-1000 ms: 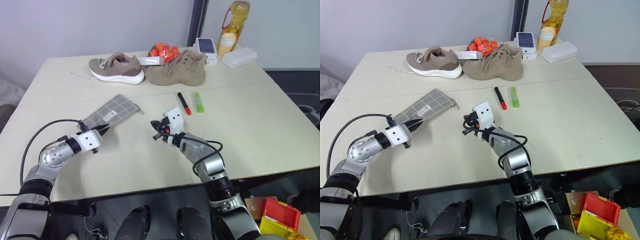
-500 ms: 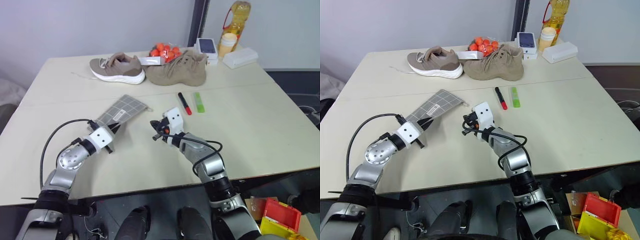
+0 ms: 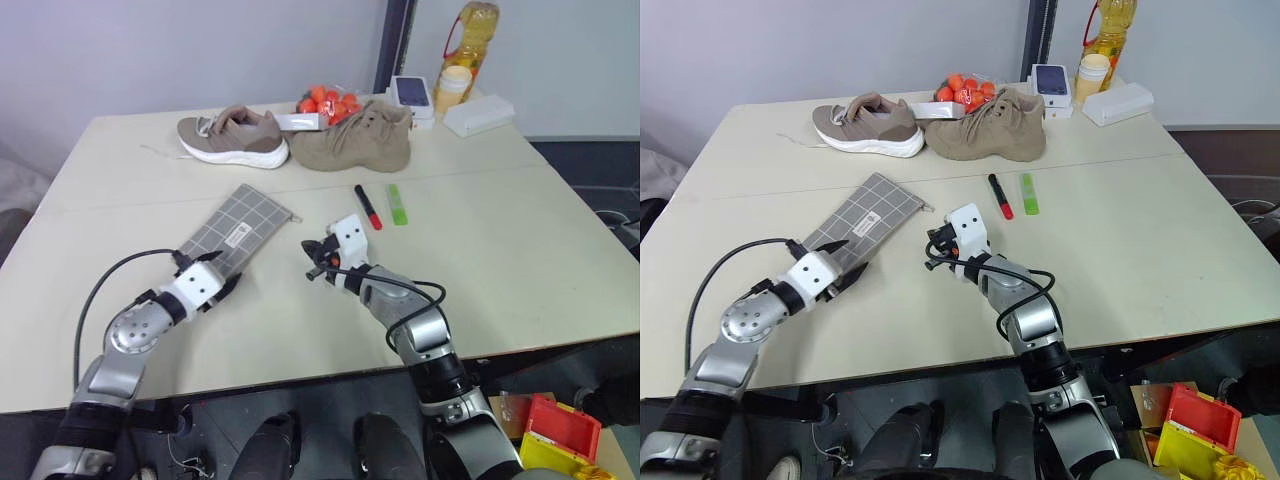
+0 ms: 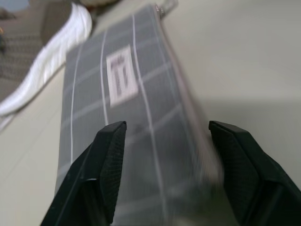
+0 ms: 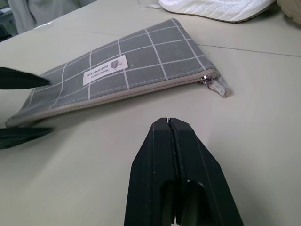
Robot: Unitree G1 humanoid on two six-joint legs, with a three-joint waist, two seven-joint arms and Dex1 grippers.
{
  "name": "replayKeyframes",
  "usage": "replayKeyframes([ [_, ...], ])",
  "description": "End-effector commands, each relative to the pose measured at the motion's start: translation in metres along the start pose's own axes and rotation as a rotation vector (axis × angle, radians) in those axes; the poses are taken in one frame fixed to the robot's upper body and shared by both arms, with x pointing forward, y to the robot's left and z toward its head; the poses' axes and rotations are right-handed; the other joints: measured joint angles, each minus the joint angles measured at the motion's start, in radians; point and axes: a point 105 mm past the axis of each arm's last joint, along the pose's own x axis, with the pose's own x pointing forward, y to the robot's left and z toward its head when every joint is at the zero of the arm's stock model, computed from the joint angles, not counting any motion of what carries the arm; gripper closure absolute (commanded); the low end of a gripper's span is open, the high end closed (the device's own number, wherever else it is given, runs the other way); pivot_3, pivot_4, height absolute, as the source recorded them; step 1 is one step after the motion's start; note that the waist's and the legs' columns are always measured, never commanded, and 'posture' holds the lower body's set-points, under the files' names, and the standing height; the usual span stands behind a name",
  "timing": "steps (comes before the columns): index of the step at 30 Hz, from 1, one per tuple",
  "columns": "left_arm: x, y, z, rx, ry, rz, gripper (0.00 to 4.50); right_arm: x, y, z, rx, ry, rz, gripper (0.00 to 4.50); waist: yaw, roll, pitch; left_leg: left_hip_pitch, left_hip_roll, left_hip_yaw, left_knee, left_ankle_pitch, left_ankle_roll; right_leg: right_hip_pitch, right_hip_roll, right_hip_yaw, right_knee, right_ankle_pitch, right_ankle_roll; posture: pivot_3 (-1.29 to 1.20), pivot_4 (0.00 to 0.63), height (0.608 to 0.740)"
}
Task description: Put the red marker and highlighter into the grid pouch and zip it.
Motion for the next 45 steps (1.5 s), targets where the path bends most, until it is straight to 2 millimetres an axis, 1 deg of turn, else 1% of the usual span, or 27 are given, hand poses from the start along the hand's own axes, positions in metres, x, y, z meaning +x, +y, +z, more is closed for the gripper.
replayKeyframes([
  [1,-0.01,0.015,0.008,0.076,-0.035,-0.001,1.43,-0.002,0.006,0.019,-0.007,-0.074,0.026,4.5,0.004,0.0,0.0,0.0,0.0,0.0,0.0,0.0,0.0,0.0,0.0,0.0,0.0,0.0,0.0,0.0,0.15,0.74],
  [6,-0.009,0.024,0.0,0.146,-0.016,-0.009,1.43,-0.003,0.013,0.016,-0.015,-0.063,0.068,4.5,0.005,0.0,0.0,0.0,0.0,0.0,0.0,0.0,0.0,0.0,0.0,0.0,-0.001,0.0,0.0,0.0,0.15,0.74],
  [11,0.0,0.019,-0.001,0.2,-0.034,-0.053,1.43,-0.003,0.015,0.017,-0.023,-0.064,0.074,4.5,0.003,0.0,0.0,0.0,0.0,0.0,0.0,0.0,0.0,0.0,0.0,0.0,-0.001,0.0,0.0,0.0,0.15,0.74],
  [14,0.009,0.019,0.003,0.24,-0.063,-0.053,1.43,-0.003,0.014,0.017,-0.026,-0.063,0.073,4.5,0.005,0.0,0.0,0.0,0.0,0.0,0.0,0.0,0.0,0.0,0.0,0.0,-0.001,0.0,0.0,0.0,0.15,0.74],
  [18,0.018,0.017,0.01,0.24,-0.117,-0.064,1.43,-0.004,0.014,0.016,-0.03,-0.062,0.068,4.5,0.003,0.0,0.0,0.0,0.0,0.0,0.0,0.0,0.0,0.0,0.0,0.0,-0.001,0.0,0.0,0.0,0.15,0.74],
  [19,0.019,0.016,0.012,0.241,-0.13,-0.07,1.67,-0.004,0.013,0.016,-0.03,-0.062,0.065,4.5,0.003,0.0,0.0,0.0,0.0,0.0,0.0,0.0,0.0,0.0,0.0,0.0,-0.001,0.0,0.0,0.0,0.15,0.74],
  [21,0.02,0.015,0.016,0.221,-0.163,-0.063,2.3,-0.005,0.013,0.015,-0.03,-0.06,0.061,4.5,0.0,0.0,0.0,0.0,0.0,0.0,0.0,0.0,0.0,0.0,0.0,0.0,-0.001,0.0,0.0,0.0,0.15,0.74],
  [23,0.021,0.015,0.017,0.217,-0.172,-0.061,3.22,-0.006,0.012,0.014,-0.03,-0.059,0.057,4.5,-0.001,0.0,0.0,0.0,0.0,0.0,0.0,0.0,0.0,0.0,0.0,0.0,0.0,0.0,0.0,0.0,0.15,0.74],
  [25,0.02,0.014,0.016,0.219,-0.169,-0.062,4.34,-0.006,0.012,0.014,-0.031,-0.058,0.055,4.5,0.0,0.0,0.0,0.0,0.0,0.0,0.0,0.0,0.0,0.0,0.0,0.0,0.0,0.0,0.0,0.0,0.15,0.74],
  [26,0.02,0.015,0.016,0.212,-0.17,-0.053,4.43,-0.007,0.012,0.014,-0.031,-0.059,0.052,4.5,0.001,0.0,0.0,0.0,0.0,0.0,0.0,0.0,0.0,0.0,0.0,0.0,0.0,0.0,0.0,0.0,0.15,0.74],
  [30,0.018,0.018,0.015,0.196,-0.174,-0.026,4.43,-0.007,0.009,0.016,-0.032,-0.061,0.046,4.5,0.0,0.0,0.0,0.0,0.0,0.0,0.0,0.0,0.0,0.0,0.0,0.0,0.0,0.0,0.0,0.0,0.15,0.74],
  [33,0.017,0.018,0.018,0.185,-0.188,-0.011,4.43,-0.006,0.009,0.016,-0.033,-0.062,0.047,4.5,0.0,0.0,0.0,0.0,0.0,0.0,0.0,0.0,0.0,0.0,0.0,0.0,0.0,0.0,0.0,0.0,0.15,0.74],
  [35,0.017,0.02,0.022,0.138,-0.212,0.016,4.43,-0.006,0.01,0.016,-0.034,-0.061,0.048,4.5,0.0,0.0,0.0,0.0,0.0,0.0,0.0,0.0,0.0,0.0,0.0,0.0,0.0,0.0,0.0,0.0,0.15,0.74],
  [36,0.017,0.02,0.025,0.114,-0.223,0.019,4.11,-0.006,0.01,0.015,-0.034,-0.061,0.049,4.5,0.0,0.0,0.0,0.0,0.0,0.0,0.0,0.0,0.0,0.0,0.0,0.0,0.0,0.0,0.0,0.0,0.15,0.74],
  [39,0.014,0.016,0.028,0.099,-0.233,0.014,2.88,-0.006,0.011,0.015,-0.035,-0.06,0.05,4.5,0.0,0.0,0.0,0.0,0.0,0.0,0.0,0.0,0.0,0.0,0.0,0.0,0.0,0.0,0.0,0.0,0.15,0.74],
  [42,0.007,0.013,0.03,0.094,-0.233,-0.003,1.25,-0.007,0.01,0.015,-0.035,-0.06,0.047,4.5,-0.001,0.0,0.0,0.0,0.0,0.0,0.0,0.0,0.0,0.0,0.0,0.0,0.0,0.0,0.0,0.0,0.15,0.74],
  [44,-0.001,0.009,0.029,0.103,-0.216,-0.032,0.27,-0.008,0.008,0.014,-0.033,-0.058,0.041,4.5,-0.003,0.0,0.0,0.0,0.0,0.0,0.0,0.0,0.0,0.0,0.0,0.0,0.0,0.0,0.0,0.0,0.15,0.74],
  [45,-0.005,0.009,0.028,0.107,-0.208,-0.039,0.27,-0.009,0.008,0.014,-0.033,-0.058,0.039,4.5,-0.003,0.0,0.0,0.0,0.0,0.0,0.0,0.0,0.0,0.0,0.0,0.0,0.0,0.0,0.0,0.0,0.15,0.74],
])
